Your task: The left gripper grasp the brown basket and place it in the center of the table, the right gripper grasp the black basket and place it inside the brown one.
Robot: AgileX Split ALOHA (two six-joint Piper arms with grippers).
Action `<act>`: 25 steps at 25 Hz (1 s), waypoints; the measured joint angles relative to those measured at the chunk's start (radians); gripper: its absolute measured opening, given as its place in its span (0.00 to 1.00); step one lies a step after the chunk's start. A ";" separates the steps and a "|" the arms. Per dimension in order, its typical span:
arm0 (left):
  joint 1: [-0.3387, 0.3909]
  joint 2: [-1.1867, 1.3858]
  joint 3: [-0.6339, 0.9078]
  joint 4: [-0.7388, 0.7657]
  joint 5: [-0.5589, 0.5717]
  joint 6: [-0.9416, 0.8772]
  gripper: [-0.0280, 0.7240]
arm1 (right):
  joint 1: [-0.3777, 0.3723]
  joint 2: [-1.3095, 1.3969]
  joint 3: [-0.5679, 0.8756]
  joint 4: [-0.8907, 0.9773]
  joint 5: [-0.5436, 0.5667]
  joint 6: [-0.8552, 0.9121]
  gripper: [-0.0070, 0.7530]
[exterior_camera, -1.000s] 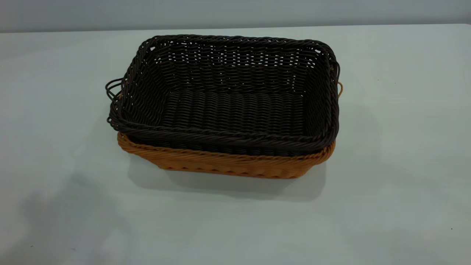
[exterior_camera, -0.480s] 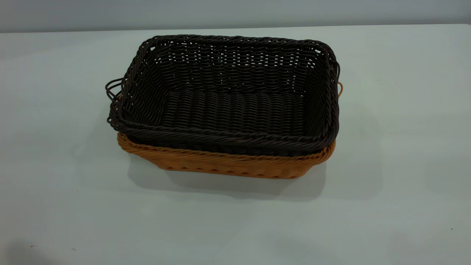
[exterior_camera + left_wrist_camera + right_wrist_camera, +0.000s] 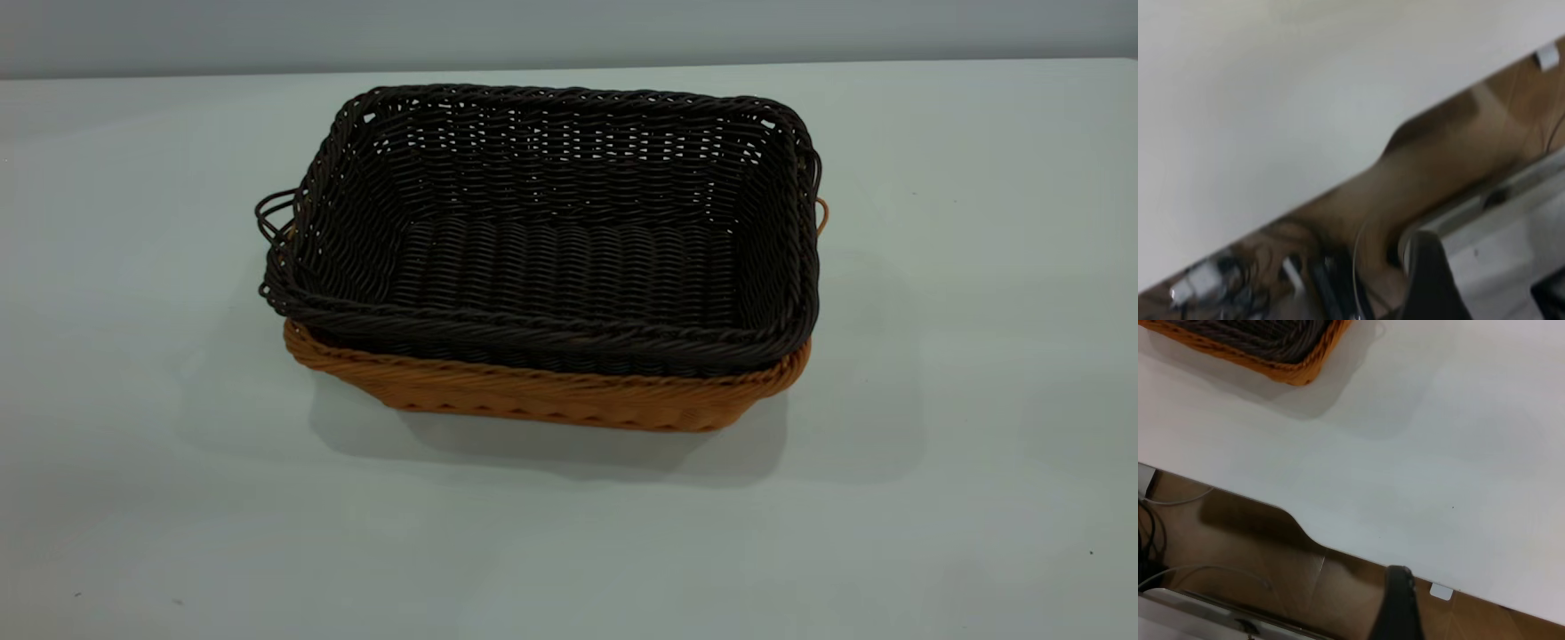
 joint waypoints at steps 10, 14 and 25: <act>0.000 -0.231 0.000 0.000 0.000 -0.006 0.62 | 0.000 -0.001 0.000 0.000 0.000 0.001 0.58; 0.002 -0.286 0.000 0.000 0.001 -0.006 0.62 | -0.067 -0.055 0.000 0.008 0.000 0.002 0.53; 0.408 -0.312 0.000 0.000 0.007 -0.006 0.62 | -0.261 -0.400 -0.001 0.021 0.019 0.002 0.39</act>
